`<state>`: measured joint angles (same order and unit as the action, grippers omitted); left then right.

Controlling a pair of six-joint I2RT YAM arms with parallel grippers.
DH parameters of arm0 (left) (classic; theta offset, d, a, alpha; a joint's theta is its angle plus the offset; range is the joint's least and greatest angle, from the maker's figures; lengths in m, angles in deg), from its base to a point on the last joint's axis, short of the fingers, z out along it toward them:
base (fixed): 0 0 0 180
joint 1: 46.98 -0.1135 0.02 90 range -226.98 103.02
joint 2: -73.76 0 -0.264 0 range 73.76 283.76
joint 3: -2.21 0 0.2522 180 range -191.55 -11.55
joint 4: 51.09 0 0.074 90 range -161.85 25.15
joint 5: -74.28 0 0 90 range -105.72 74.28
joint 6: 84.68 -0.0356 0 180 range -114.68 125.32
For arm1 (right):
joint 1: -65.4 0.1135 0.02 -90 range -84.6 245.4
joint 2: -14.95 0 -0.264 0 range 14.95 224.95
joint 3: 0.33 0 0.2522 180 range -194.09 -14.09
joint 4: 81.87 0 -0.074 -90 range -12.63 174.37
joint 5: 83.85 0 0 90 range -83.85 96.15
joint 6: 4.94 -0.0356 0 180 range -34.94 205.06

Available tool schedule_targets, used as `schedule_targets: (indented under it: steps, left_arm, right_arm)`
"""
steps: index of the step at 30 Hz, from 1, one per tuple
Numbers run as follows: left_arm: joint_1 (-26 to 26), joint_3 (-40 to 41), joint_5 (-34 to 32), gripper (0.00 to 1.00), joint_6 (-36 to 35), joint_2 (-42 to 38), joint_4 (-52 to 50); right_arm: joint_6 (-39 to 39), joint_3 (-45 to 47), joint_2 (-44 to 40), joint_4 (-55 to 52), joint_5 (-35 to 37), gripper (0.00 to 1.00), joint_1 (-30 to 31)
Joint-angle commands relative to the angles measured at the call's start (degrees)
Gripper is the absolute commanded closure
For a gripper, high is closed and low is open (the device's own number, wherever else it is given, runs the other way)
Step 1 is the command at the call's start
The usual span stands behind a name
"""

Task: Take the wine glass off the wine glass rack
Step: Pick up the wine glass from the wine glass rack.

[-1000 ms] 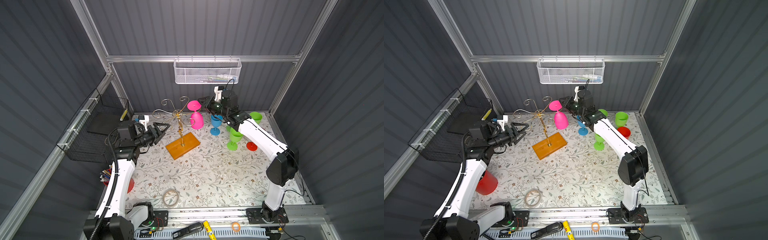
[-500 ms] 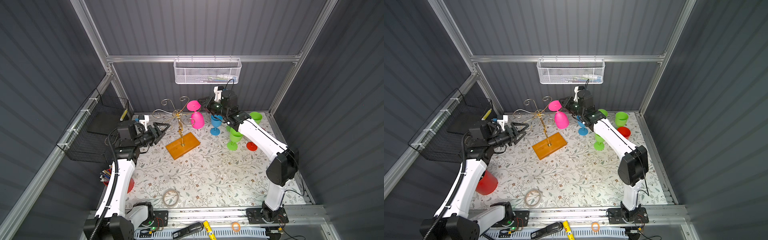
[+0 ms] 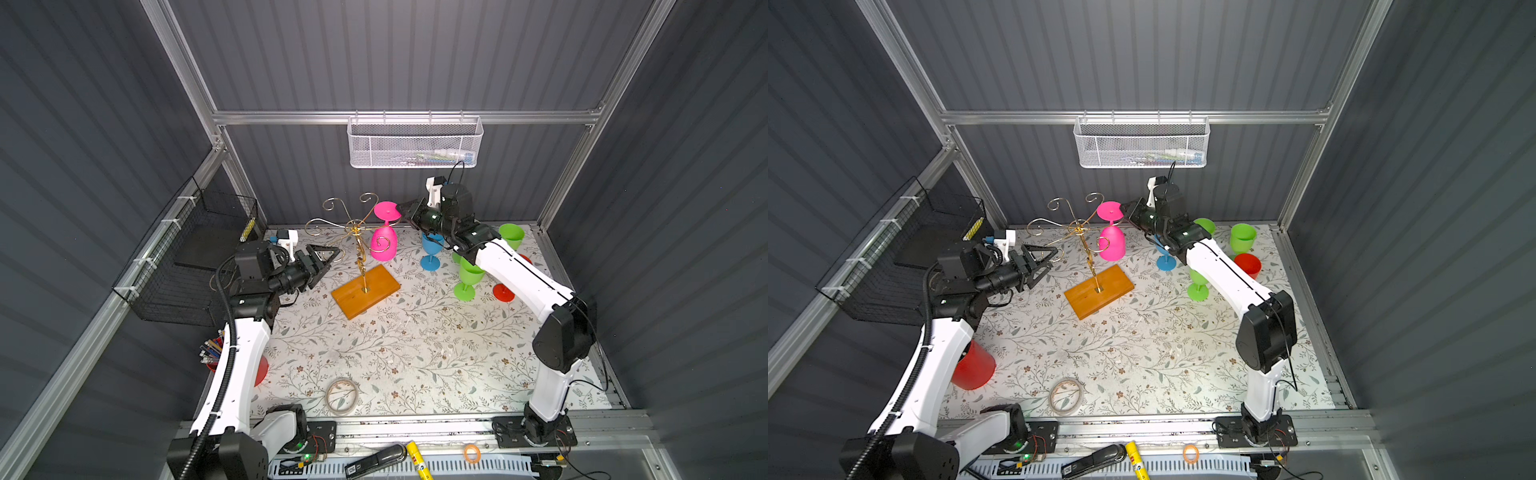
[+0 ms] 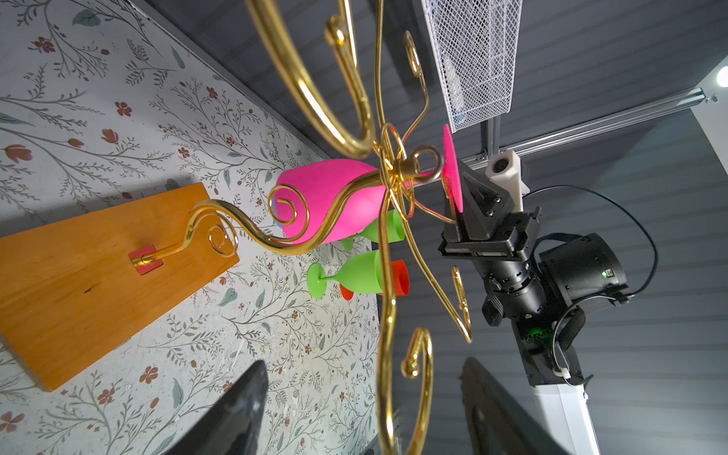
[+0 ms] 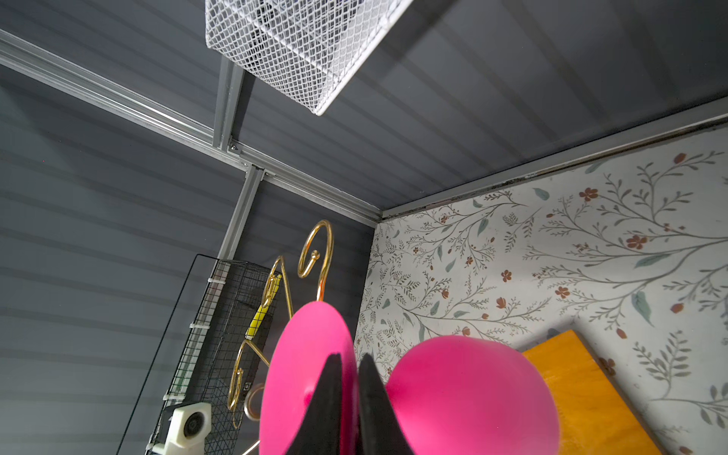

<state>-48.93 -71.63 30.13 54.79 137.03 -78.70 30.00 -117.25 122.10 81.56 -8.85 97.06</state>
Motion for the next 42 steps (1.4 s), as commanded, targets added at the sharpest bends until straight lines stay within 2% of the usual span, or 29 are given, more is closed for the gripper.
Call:
schedule_targets:
  steps: [1,13,31,42]
  left_arm:
    - [0.02,-2.14,0.82,0.23,-1.19,-0.11,0.70]
    - [0.02,-2.06,0.74,0.22,-1.30,-0.19,0.62]
    - [0.02,-2.15,0.66,0.22,-1.04,-0.76,0.17]
    - [0.02,-2.38,0.12,0.16,-0.77,-0.86,0.06]
  right_arm:
    - [0.85,0.06,-2.36,0.06,0.58,0.90,0.33]
    - [1.54,-0.38,-3.80,0.44,1.58,1.00,0.81]
    - [1.06,4.17,-7.74,2.37,2.48,1.00,0.10]
    - [1.10,9.41,-10.88,3.93,2.22,1.00,0.21]
